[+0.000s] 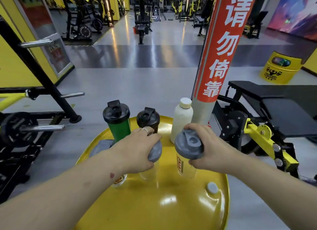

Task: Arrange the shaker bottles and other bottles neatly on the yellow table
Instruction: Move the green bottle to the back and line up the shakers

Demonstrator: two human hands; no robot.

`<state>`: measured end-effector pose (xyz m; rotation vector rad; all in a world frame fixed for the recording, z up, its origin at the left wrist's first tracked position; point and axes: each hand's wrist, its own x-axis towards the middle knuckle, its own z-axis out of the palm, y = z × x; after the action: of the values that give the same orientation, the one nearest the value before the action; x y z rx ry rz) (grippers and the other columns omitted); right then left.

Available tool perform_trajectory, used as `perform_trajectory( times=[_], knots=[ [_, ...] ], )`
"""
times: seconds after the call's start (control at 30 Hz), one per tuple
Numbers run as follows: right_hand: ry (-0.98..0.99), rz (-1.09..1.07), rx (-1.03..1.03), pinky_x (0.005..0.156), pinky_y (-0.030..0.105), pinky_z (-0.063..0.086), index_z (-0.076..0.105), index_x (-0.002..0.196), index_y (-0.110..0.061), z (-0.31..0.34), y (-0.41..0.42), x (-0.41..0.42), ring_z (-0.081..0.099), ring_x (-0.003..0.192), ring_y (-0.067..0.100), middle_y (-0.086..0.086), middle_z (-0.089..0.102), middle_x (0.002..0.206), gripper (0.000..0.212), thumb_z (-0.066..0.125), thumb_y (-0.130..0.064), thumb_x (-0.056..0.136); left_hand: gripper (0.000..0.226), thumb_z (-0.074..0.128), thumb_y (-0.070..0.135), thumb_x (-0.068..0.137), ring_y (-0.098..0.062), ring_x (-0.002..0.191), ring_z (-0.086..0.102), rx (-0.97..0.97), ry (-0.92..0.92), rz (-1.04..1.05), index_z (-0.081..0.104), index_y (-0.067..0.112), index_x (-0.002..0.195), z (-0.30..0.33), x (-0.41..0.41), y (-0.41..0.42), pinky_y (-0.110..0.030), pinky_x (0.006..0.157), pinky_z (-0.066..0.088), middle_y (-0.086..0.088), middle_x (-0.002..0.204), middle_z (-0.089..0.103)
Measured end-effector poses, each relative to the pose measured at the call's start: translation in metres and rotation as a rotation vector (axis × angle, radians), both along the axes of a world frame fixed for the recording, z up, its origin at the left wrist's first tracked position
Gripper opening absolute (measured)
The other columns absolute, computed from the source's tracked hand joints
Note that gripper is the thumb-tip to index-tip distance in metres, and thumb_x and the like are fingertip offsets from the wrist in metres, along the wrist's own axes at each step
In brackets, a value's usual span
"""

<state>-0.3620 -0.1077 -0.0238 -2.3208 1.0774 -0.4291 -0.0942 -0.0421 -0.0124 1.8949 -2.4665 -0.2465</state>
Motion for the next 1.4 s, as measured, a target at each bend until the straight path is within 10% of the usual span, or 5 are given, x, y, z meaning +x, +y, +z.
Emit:
perform_trajectory(
  times=[0.93, 1.13, 1.4],
  knots=[
    [-0.122, -0.078, 0.342, 0.088, 0.014, 0.052, 0.02, 0.151, -0.049, -0.023, 0.003, -0.012, 0.056, 0.117, -0.008, -0.025, 0.047, 0.136, 0.123, 0.099, -0.038, 0.057, 0.123, 0.087, 0.054, 0.067, -0.012, 0.146, 0.026, 0.152, 0.275, 0.144, 0.01, 0.03, 0.16, -0.001, -0.003, 0.01, -0.024, 0.106, 0.032, 0.012, 0.161, 0.02],
    [-0.119, -0.09, 0.338, 0.08, 0.009, 0.051, 0.035, 0.136, -0.049, -0.018, 0.0, -0.011, 0.056, 0.106, -0.014, -0.019, 0.056, 0.125, 0.1, 0.1, -0.03, 0.062, 0.126, 0.087, 0.055, 0.066, -0.016, 0.145, 0.031, 0.184, 0.307, 0.21, 0.007, 0.031, 0.16, 0.0, 0.004, 0.009, -0.031, 0.108, 0.04, 0.008, 0.163, 0.02],
    [-0.101, -0.101, 0.301, 0.083, 0.006, 0.047, 0.03, 0.145, -0.048, -0.023, -0.001, -0.007, 0.054, 0.113, -0.013, -0.025, 0.051, 0.13, 0.108, 0.098, -0.042, 0.061, 0.11, 0.086, 0.063, 0.061, -0.006, 0.117, 0.046, 0.148, 0.292, 0.186, 0.03, 0.033, 0.151, -0.002, 0.006, 0.008, -0.019, 0.089, 0.04, 0.014, 0.141, 0.039]
  ],
)
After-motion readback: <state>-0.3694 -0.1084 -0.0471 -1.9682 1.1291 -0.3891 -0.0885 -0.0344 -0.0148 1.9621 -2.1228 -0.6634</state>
